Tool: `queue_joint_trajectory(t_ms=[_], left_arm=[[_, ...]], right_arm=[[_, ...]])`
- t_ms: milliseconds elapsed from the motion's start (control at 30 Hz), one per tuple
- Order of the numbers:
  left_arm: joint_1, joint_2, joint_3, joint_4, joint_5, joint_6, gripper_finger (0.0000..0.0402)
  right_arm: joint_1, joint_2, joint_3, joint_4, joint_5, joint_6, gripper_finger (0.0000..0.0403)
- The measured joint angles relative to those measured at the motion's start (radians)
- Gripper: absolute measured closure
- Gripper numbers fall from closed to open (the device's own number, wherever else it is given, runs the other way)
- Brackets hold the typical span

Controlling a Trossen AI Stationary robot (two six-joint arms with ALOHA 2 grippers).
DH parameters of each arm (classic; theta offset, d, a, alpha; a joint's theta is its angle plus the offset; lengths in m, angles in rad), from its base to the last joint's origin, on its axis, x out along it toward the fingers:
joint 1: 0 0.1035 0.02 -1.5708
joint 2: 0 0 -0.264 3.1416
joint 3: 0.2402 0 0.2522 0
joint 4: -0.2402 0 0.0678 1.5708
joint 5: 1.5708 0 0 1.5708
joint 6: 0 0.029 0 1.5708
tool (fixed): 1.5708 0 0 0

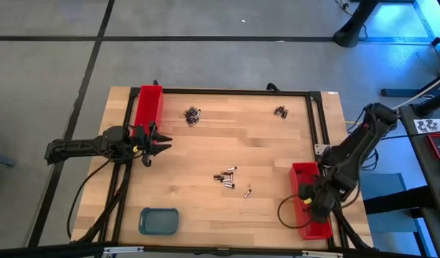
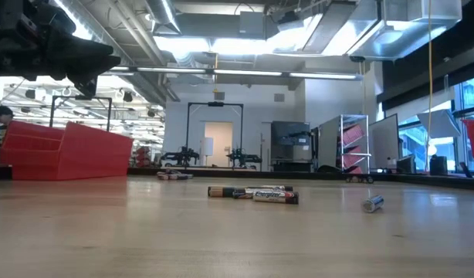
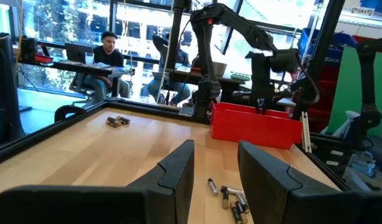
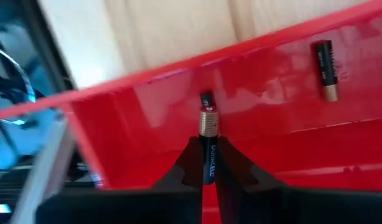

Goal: Sort batteries
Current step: Put the small black battery into the bottom red bin

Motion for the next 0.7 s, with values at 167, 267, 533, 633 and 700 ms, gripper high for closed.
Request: queue_joint_trajectory(t_ms=[167,267,533,633,700], left_arm=[[0.000,0.000,0.000,0.005,0.000,-0.006,0.0288],[0.000,0.000,0.000,0.005,0.000,-0.020,0.0288],[0.000,0.000,0.000,0.030,0.000,-0.106,0.0288],[0.000,0.000,0.000,0.035,0.000,-0.156,0.0288],[0.000,0.000,0.000,0.035,0.000,-0.207,0.0288]], right_arm=[[-0.003,0.056,-0.036,0.029,0.051,-0.092,0.0384],[-0.004,0.071,-0.064,0.061,0.070,-0.130,0.0384],[-0.004,0.076,-0.142,0.168,0.067,-0.135,0.0382],[-0.004,0.076,-0.156,0.180,0.067,-0.134,0.0382],[-0.004,0.076,-0.158,0.175,0.065,-0.135,0.0381]])
